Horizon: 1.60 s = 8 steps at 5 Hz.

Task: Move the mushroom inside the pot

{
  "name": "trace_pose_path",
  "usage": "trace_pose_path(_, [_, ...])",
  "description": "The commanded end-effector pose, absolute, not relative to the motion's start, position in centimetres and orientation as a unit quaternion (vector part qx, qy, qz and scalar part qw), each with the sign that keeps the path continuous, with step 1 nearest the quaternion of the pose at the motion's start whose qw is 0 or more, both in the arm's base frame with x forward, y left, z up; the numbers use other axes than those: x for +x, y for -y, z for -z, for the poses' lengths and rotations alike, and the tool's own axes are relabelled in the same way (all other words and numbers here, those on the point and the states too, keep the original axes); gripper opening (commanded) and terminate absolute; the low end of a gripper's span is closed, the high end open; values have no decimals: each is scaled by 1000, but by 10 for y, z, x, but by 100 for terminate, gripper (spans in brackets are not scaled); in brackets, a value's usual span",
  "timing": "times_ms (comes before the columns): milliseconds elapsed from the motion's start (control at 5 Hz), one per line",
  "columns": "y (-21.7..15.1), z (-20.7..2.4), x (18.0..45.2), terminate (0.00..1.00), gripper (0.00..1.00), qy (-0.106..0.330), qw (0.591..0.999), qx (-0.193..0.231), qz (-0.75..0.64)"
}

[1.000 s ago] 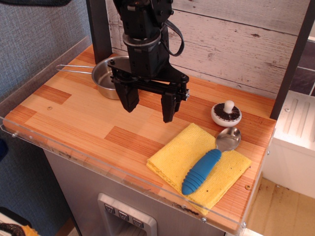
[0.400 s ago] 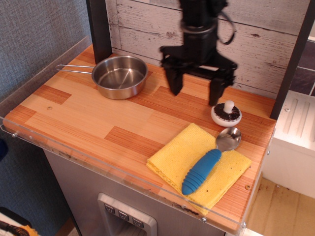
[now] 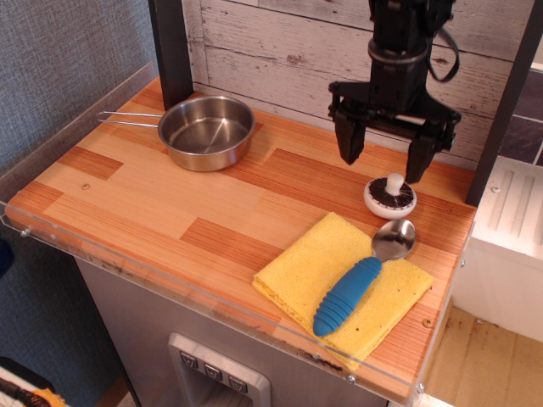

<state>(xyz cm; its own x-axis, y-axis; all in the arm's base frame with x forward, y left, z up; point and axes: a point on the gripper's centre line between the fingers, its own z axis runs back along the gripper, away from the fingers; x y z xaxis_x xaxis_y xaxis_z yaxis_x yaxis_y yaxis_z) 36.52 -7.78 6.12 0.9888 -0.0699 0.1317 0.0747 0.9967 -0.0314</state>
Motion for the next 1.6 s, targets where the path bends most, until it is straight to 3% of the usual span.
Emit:
trace_pose_path(0, [86,-61,367,0,100,77,996,-12,50])
trace_pose_path(600, [92,-28,375,0,100,51,997,8,64])
trace_pose_path(800, [94,-26,377,0,0,51,996,9,69])
trace_pose_path(1200, [95,-40,375,0,0,67,995,2,73])
trace_pose_path(1400, [85,-64,372,0,0,93,994,-10,58])
